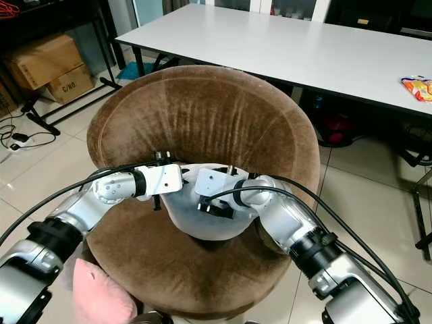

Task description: Move the pillow to the sofa from floor

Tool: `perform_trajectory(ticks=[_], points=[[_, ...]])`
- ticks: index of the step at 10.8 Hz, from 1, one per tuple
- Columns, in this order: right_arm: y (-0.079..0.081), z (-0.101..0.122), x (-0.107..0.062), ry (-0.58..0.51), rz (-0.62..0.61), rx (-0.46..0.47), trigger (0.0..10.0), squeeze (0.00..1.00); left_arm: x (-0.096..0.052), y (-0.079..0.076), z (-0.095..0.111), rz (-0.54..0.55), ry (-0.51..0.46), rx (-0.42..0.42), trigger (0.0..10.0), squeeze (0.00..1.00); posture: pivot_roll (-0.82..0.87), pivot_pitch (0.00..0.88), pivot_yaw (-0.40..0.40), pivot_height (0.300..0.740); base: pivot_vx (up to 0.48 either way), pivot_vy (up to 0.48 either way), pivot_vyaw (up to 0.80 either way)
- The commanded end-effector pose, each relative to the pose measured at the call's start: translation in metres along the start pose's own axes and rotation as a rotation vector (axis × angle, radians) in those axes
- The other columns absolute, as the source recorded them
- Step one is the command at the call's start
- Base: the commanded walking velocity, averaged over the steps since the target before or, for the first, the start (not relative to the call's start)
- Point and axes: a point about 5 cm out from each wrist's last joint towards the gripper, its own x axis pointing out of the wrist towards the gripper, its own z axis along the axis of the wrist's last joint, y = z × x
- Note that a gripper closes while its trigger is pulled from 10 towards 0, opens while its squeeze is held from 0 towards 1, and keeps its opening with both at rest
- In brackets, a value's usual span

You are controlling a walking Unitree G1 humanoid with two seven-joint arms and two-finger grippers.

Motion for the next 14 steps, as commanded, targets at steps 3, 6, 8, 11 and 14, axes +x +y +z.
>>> perform_trajectory(ticks=[3, 6, 8, 11, 14], points=[[0.006, -0.036, 0.008, 0.161, 0.006, 0.080, 0.0, 0.00, -0.011, 0.005, 0.002, 0.028, -0.009, -0.008, 0.0, 0.00, -0.04, 0.000, 0.050, 0.740, 0.000, 0.000, 0.00], [0.007, -0.043, 0.010, 0.157, -0.028, 0.160, 0.0, 0.00, -0.012, 0.004, 0.003, 0.028, 0.003, -0.013, 0.0, 0.00, -0.03, 0.000, 0.053, 0.740, 0.000, 0.000, 0.00], [0.007, -0.044, 0.010, 0.134, -0.039, 0.212, 0.0, 0.00, -0.012, 0.003, 0.004, 0.024, 0.010, -0.015, 0.0, 0.00, -0.03, 0.000, 0.052, 0.740, 0.000, 0.000, 0.00], [0.010, -0.038, 0.013, 0.075, -0.048, 0.262, 0.0, 0.00, -0.013, 0.002, 0.003, 0.023, 0.020, -0.021, 0.0, 0.00, -0.03, 0.000, 0.054, 0.740, 0.000, 0.000, 0.00], [0.011, -0.039, 0.012, 0.076, -0.050, 0.268, 0.0, 0.00, -0.014, 0.002, 0.002, 0.023, 0.024, -0.025, 0.0, 0.00, -0.04, 0.000, 0.053, 0.740, 0.000, 0.000, 0.00]])
